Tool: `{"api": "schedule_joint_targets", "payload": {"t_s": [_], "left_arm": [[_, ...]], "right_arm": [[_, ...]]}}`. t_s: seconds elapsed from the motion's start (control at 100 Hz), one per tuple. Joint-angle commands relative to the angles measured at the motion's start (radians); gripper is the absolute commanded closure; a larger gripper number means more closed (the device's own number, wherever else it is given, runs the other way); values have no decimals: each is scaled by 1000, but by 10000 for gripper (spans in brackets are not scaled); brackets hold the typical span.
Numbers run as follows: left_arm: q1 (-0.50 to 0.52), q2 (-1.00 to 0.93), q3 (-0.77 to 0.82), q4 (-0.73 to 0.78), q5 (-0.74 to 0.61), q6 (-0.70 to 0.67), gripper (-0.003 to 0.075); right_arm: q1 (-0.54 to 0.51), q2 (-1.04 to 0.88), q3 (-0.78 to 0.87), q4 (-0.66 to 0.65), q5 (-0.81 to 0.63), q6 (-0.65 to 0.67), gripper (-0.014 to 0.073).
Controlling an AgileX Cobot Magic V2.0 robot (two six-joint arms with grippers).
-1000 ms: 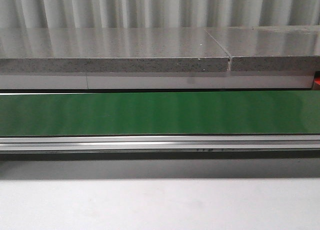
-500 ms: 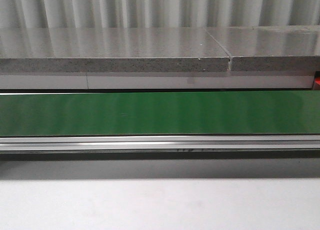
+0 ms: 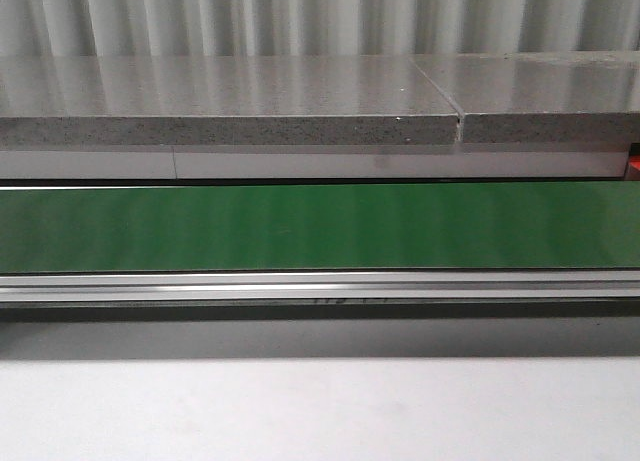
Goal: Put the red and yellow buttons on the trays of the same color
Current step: 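Carry the yellow button into the yellow tray and open the right gripper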
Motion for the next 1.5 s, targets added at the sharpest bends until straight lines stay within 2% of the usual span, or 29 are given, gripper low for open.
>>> {"api": "schedule_joint_targets", "payload": {"t_s": [0.0, 0.43, 0.5, 0.65, 0.72, 1.1, 1.49], "left_arm": [[-8, 2, -27, -24, -65, -3, 741], [-8, 2, -27, -24, -65, -3, 741], [-8, 2, -27, -24, -65, -3, 741], [-8, 2, -27, -24, -65, -3, 741], [-8, 2, -27, -24, -65, -3, 741], [-8, 2, -27, -24, -65, -3, 741], [-8, 2, -27, -24, -65, -3, 741]], "right_arm": [[-5, -2, -25, 18, -50, 1, 463], [-4, 103, -25, 47, -78, 1, 448], [-4, 106, -25, 54, -79, 1, 396], [0, 106, -25, 74, -82, 1, 201], [1, 106, -25, 74, -87, 1, 170], [1, 93, -25, 72, -73, 1, 172], [1, -64, -25, 33, -62, 1, 172]]}}
